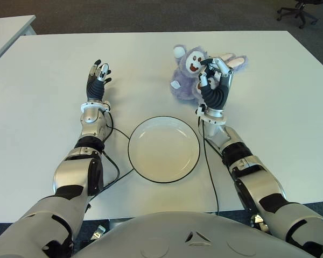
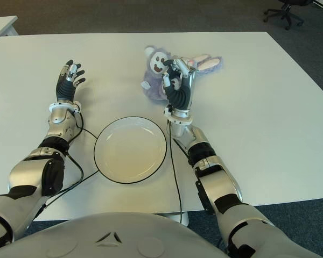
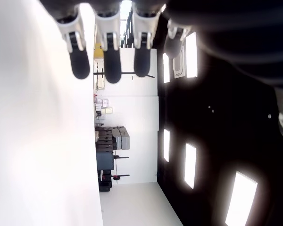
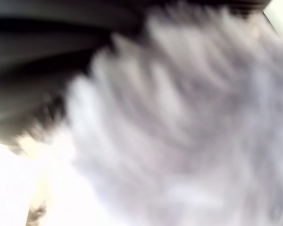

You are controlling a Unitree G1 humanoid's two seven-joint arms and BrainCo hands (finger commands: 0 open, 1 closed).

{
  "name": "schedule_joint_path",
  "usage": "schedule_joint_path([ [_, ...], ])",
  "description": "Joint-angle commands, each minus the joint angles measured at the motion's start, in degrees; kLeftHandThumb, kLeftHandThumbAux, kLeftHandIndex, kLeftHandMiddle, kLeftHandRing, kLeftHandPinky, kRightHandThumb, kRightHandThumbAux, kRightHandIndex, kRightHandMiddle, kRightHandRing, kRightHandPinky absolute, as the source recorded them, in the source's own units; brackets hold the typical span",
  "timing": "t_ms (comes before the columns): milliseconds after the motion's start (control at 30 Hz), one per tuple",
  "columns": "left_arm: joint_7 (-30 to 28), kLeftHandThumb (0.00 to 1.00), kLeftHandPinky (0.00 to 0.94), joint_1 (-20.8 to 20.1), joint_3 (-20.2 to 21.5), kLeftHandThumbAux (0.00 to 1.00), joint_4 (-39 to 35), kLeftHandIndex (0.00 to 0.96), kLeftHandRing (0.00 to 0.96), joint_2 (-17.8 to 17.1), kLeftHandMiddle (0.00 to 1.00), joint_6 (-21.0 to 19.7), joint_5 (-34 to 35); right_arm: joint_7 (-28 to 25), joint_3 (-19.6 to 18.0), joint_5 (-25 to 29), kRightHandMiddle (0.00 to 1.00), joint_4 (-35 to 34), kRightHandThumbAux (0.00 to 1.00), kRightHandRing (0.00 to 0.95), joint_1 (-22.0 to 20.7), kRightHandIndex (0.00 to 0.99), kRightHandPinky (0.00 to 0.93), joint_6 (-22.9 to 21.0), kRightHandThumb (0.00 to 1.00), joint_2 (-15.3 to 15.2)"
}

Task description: Put the doll into the plate.

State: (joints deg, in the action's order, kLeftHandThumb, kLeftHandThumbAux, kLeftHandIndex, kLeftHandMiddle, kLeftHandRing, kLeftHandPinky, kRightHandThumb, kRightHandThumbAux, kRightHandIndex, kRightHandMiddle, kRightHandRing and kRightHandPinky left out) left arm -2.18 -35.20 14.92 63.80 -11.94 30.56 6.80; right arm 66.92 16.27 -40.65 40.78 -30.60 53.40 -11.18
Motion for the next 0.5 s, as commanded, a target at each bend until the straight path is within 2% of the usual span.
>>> schedule_joint_path([
  [33,-1.1,0.0,0.193,7.3,1.0,0.346,3.8,0.031,0.176,0.8,0.161,-2.0,0.9,2.0,-0.5,0.0,0.861,3.5,0.706,0.871,16.3,0.438,0.878,0.3,0.736,-0.9],
  [200,-1.2,0.0,0.218,7.4,1.1,0.342,3.6,0.029,0.188,0.8,0.168,-1.6,1.0,1.8,-1.4,0.4,0.863,0.1,0.705,0.865,18.9,0.438,0.868,1.6,0.74,-1.7],
  [367,-1.0,0.0,0.175,7.5,1.0,0.333,3.5,0.028,0.182,0.7,0.171,-1.2,0.8,2.8,-2.2,-0.3,0.857,-2.4,0.705,0.861,20.4,0.438,0.862,1.5,0.74,-1.9],
  [500,-1.1,0.0,0.178,7.6,1.0,0.335,3.5,0.03,0.182,0.6,0.173,-1.1,0.8,3.1,-2.6,-0.7,0.856,-4.2,0.706,0.862,21.2,0.438,0.866,1.2,0.739,-2.0],
])
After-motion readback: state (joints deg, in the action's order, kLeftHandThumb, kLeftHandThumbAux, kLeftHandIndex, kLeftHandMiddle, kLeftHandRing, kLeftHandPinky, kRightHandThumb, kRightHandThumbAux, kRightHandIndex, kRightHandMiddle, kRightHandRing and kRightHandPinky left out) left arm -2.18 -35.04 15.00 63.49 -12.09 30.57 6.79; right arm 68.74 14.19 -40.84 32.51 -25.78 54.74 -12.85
